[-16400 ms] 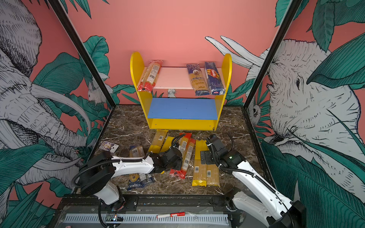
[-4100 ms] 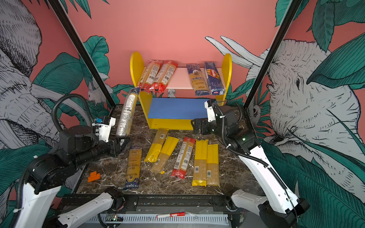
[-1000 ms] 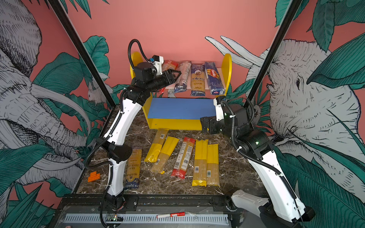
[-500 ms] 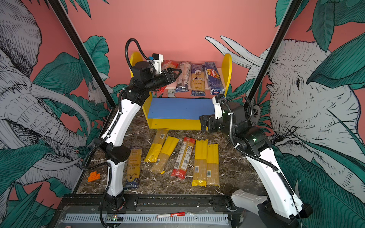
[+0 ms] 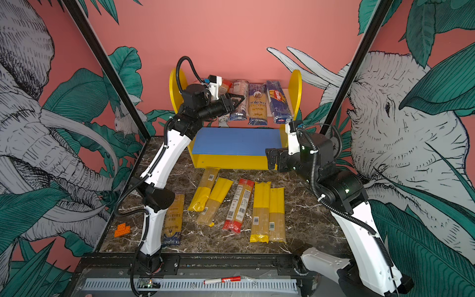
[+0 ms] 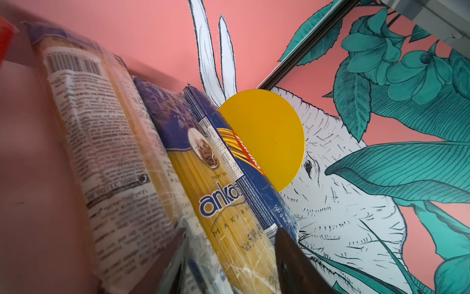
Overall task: Arrange pasta packages on shelves
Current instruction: Rotate the pasta bag at the shelf.
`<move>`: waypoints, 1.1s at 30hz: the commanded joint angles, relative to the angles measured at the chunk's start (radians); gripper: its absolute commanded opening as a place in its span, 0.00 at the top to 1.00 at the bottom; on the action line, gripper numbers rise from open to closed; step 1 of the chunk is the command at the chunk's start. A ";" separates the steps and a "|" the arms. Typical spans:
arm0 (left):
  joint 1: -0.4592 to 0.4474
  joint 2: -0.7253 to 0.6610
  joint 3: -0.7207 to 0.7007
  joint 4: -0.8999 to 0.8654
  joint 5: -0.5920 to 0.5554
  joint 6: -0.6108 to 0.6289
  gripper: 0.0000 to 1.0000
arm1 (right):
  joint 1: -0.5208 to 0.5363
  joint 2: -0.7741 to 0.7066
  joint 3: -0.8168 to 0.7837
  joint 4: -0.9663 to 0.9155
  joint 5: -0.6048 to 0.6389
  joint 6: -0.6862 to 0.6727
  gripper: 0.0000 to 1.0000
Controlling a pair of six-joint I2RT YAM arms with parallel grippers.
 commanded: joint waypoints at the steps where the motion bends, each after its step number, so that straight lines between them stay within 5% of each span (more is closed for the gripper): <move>1: -0.026 -0.023 0.004 -0.064 -0.011 0.044 0.43 | -0.005 -0.026 0.019 -0.019 0.035 0.005 0.01; 12: -0.042 -0.175 -0.184 -0.089 -0.096 0.149 0.37 | -0.005 -0.046 -0.016 -0.006 0.038 0.007 0.01; 18: -0.054 -0.269 -0.295 -0.120 -0.159 0.207 0.31 | -0.005 -0.098 -0.036 -0.001 0.149 -0.012 0.01; 33: -0.101 -0.189 -0.155 -0.330 -0.219 0.308 0.28 | -0.005 -0.125 -0.059 0.006 0.188 0.003 0.01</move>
